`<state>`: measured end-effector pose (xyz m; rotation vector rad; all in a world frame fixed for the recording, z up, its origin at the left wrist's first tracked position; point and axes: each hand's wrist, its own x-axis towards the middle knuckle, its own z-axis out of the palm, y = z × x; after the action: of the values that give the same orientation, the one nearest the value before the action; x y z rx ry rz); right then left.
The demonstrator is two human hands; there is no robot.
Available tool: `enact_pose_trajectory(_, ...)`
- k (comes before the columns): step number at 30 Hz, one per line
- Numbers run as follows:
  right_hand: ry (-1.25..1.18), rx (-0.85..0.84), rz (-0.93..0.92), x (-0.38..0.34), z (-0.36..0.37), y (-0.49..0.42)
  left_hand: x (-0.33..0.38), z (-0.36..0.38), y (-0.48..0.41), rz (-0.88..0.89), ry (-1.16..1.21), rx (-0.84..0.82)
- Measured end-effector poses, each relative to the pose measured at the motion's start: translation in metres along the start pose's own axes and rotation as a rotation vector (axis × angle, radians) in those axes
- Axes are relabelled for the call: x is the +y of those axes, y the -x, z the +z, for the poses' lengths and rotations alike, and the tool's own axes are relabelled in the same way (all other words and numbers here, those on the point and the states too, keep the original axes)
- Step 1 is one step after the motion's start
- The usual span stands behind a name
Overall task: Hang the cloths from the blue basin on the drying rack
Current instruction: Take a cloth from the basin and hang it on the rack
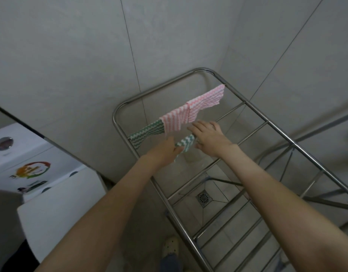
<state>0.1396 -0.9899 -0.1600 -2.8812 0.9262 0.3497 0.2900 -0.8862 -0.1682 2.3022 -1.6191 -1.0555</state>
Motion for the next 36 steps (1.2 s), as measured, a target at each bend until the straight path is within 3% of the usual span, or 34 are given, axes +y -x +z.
enact_pose_trajectory(10, -0.293, 0.061, -0.115, -0.06, -0.041, 0.052, 0.002, -0.011, 0.084, -0.053, -0.048, 0.337)
enact_pose_trajectory(18, -0.34, 0.041, -0.42, -0.153, -0.057, 0.098, -0.007, 0.007, 0.232, -0.343, -0.024, 0.485)
enact_pose_trajectory(28, -0.313, -0.089, -0.884, -0.331, -0.073, 0.171, -0.055, 0.043, 0.437, -0.721, 0.118, 0.635)
enact_pose_trajectory(36, -0.197, -0.223, -1.272, -0.51, -0.053, 0.275, -0.101, 0.123, 0.619, -1.073, 0.222, 0.774)
